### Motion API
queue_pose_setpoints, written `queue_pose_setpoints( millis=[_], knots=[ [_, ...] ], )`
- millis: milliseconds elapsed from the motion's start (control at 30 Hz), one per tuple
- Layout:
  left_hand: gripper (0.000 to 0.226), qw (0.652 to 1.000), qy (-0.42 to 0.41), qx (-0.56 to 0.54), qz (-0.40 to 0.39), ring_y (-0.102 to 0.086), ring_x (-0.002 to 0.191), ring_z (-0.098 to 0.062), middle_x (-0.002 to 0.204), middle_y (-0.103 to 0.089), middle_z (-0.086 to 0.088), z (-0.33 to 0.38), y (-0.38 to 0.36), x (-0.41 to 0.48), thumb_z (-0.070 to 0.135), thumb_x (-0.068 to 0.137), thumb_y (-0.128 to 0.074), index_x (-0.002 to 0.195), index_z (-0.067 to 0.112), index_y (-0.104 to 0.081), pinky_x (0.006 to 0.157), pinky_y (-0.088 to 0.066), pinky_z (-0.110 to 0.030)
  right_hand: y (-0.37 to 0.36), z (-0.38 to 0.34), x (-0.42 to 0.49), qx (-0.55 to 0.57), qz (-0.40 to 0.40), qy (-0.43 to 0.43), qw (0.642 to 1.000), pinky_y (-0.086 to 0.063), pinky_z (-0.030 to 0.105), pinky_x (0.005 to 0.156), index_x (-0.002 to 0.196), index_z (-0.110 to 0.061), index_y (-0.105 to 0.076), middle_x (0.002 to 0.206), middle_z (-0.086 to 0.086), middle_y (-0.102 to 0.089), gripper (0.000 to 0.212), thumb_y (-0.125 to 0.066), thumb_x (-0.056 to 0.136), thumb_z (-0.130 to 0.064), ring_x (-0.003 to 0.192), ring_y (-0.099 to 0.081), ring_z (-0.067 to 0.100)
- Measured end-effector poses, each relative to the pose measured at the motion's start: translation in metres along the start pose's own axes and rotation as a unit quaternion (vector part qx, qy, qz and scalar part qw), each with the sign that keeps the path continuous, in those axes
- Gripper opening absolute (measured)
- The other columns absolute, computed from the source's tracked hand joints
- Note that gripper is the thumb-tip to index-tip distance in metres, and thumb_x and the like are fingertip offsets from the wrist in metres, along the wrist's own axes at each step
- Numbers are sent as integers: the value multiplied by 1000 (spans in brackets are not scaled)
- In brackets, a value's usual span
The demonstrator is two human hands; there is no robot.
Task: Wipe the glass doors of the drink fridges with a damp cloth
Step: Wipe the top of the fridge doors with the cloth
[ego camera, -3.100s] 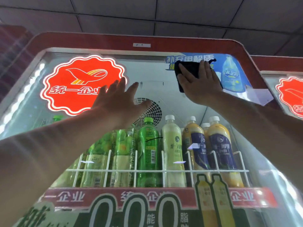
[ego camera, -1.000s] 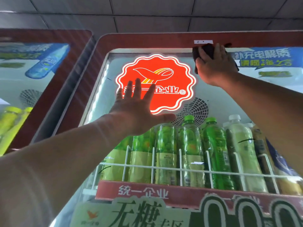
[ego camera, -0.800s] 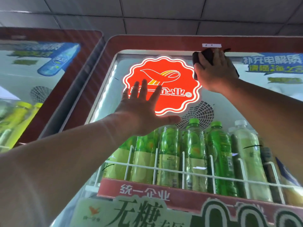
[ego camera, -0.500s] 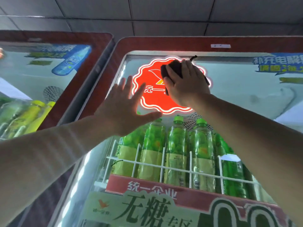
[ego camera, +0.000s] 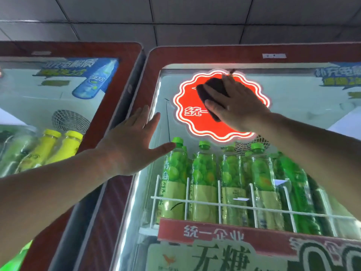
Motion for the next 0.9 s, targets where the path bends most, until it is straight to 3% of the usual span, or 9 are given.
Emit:
queue_pose_setpoints(
  millis=[267,367,500,667,767,900],
  knots=[
    [101,993,-77,83,-30,18,149,-8,161,28,5,-36,9,-4,81,71,0,153,26,22,121,4,-29,-10,-62,41,9,44,-170,984,6,42,123,159,-35,-5,164,23,8,59,-15,104,-54,153,10,34],
    [99,990,-93,107,-20,16,150,-9,160,29,4,-46,5,-8,81,76,4,153,22,24,113,13,-22,-14,-116,51,11,37,-135,990,8,42,123,158,-36,-2,164,22,11,58,-12,104,-53,152,13,33],
    [107,985,-121,122,23,12,152,-12,163,21,-2,-57,-1,-8,80,67,18,154,19,20,121,9,-27,-22,-158,52,15,38,-73,996,8,41,123,158,-37,-5,165,20,10,57,-12,104,-53,153,13,31],
    [109,987,-120,101,44,15,151,-10,164,20,-2,-59,-9,-9,76,66,19,156,15,14,117,13,-24,-14,-129,53,2,15,-15,1000,6,36,123,156,-45,-3,166,13,8,56,-12,103,-58,154,11,24],
    [107,988,-122,73,66,16,150,-9,164,20,-1,-59,-13,-9,75,67,18,156,16,12,116,15,-23,-9,-101,67,-16,9,-36,999,3,38,124,157,-44,-1,166,15,9,58,-9,101,-60,153,11,28],
    [106,986,-113,58,104,14,151,-12,165,17,-4,-56,-21,-11,69,67,21,156,15,11,121,12,-27,-9,-93,98,-39,3,-66,997,3,43,124,156,-47,-2,167,11,8,85,18,76,-71,153,12,33]
  ],
)
Point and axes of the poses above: each hand's wrist, its own x-axis towards the middle knuckle, its own y-axis out of the back of the hand, z = x × y, the point moved 1 cm from there along x, towards the middle knuckle
